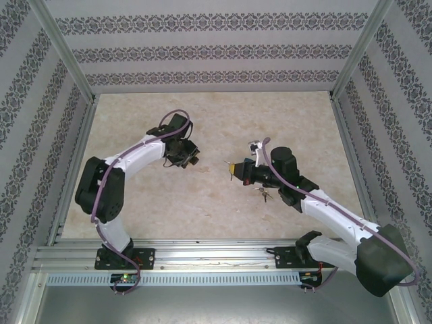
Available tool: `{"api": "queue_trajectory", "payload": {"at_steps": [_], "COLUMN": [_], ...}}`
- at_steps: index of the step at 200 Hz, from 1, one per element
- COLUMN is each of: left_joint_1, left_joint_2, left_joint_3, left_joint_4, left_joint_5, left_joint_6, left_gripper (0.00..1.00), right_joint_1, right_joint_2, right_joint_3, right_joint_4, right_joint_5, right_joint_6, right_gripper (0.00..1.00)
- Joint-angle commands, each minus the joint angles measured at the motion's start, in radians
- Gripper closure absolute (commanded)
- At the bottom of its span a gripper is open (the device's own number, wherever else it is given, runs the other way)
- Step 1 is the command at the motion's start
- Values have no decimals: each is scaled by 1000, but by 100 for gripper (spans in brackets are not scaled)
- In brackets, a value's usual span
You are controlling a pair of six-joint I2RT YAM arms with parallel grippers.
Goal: Unlock with the key
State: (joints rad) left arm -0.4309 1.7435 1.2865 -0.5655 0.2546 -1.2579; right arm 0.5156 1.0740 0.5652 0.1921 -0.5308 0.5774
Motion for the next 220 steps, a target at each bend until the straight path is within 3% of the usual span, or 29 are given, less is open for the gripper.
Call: {"api": "queue_trajectory", "payload": {"at_steps": [1,97,220], "left_joint_1": [-1,-1,-2], "left_joint_2": [-64,-215,-252], "left_joint_3": [-6,-28,-84], "left_joint_4": [39,62,118], "left_joint_5": [24,5,5], "left_joint_6": [-4,-17,-46], "left_gripper": [62,62,62], "right_joint_1": [23,162,294], "right_joint_2": [15,131,359], "right_joint_3": [8,27,161], "right_joint_4": [32,149,304], "right_joint_5": [49,252,449], "right_joint_6": [6,81,190], "right_gripper": [100,100,100]}}
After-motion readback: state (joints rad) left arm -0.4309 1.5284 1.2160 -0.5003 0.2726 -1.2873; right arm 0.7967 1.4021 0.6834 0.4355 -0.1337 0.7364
